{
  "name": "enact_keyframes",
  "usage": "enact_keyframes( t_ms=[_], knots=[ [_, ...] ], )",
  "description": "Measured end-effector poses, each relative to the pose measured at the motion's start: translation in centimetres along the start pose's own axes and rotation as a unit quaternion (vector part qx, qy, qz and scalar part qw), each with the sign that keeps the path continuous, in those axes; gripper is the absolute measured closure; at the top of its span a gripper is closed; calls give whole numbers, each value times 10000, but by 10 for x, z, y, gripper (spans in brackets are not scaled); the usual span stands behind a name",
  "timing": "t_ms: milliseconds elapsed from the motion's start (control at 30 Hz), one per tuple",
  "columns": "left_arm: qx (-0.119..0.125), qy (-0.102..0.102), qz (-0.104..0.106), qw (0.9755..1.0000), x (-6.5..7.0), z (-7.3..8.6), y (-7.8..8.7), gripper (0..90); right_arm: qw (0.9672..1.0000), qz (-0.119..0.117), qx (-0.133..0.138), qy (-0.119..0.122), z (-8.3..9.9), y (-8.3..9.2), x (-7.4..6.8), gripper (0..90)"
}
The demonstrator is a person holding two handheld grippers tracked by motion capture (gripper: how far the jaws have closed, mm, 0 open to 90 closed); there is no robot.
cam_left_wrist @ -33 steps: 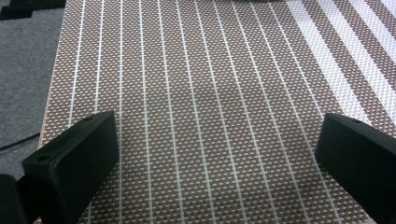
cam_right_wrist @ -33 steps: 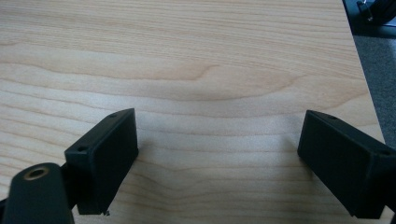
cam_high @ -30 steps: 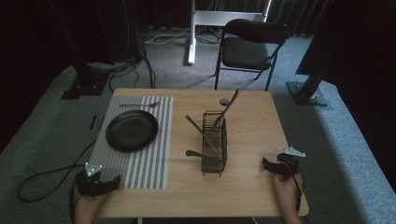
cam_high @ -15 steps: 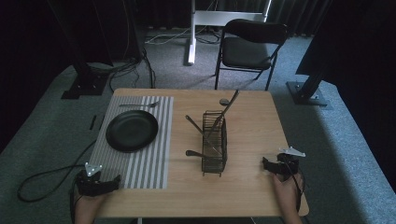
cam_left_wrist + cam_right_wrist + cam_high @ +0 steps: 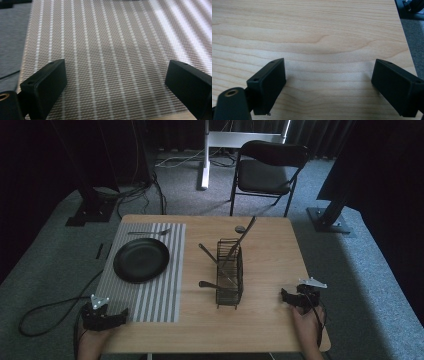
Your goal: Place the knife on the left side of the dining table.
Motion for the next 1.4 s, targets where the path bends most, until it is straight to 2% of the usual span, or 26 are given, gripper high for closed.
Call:
enact_keyframes(
  t_ms=[367, 500, 567, 600, 667, 800, 900, 933, 967, 1067, 1167, 1400],
  knots=[
    [161, -87, 311, 9993, 15, -14, 5, 43, 10000, -2, 3, 1, 0, 0, 0, 113],
    [251, -130, 496, 9984, 22, -23, 7, 43, 10000, 0, 1, 0, 0, 0, 0, 113],
    [281, -185, 521, 9981, 24, -28, 7, 43, 10000, 1, 1, 0, 0, 0, 0, 113],
    [325, -160, 616, 9974, 25, -32, 7, 43, 10000, -1, 2, -1, 0, 0, 0, 113],
    [330, -198, 612, 9974, 26, -35, 7, 43, 10000, -1, 2, 0, 0, 0, 0, 113],
    [515, -316, 766, 9952, 33, -54, 11, 43, 10000, 0, 1, 0, 0, 0, 0, 113],
    [632, -275, 941, 9932, 41, -64, 13, 43, 10000, 1, 1, 0, 0, 0, 0, 113],
    [632, -275, 941, 9932, 41, -64, 13, 43, 10000, 1, 1, 0, 0, 0, 0, 113],
    [660, -358, 1017, 9920, 47, -70, 13, 43, 10000, -1, 2, -2, 0, 0, 0, 113],
    [700, -436, 1165, 9898, 56, -78, 13, 43, 10000, -2, 2, 0, 0, 0, 0, 113],
    [771, -472, 1327, 9870, 65, -86, 11, 43, 10000, 1, 1, 0, 0, 0, 0, 114],
    [849, -573, 1557, 9825, 87, -103, 6, 43, 10000, -1, 3, -2, 0, 0, 0, 114]
  ],
)
Point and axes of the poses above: each handheld gripper's, and its own axes: y roughly backward along the jaws, z roughly out of its underside, x roughly to its right, the point moved 4 cm from there along -y, roughly forward along the jaws, and after that the axes turned 14 degrees about x, right-handed, at the moved point
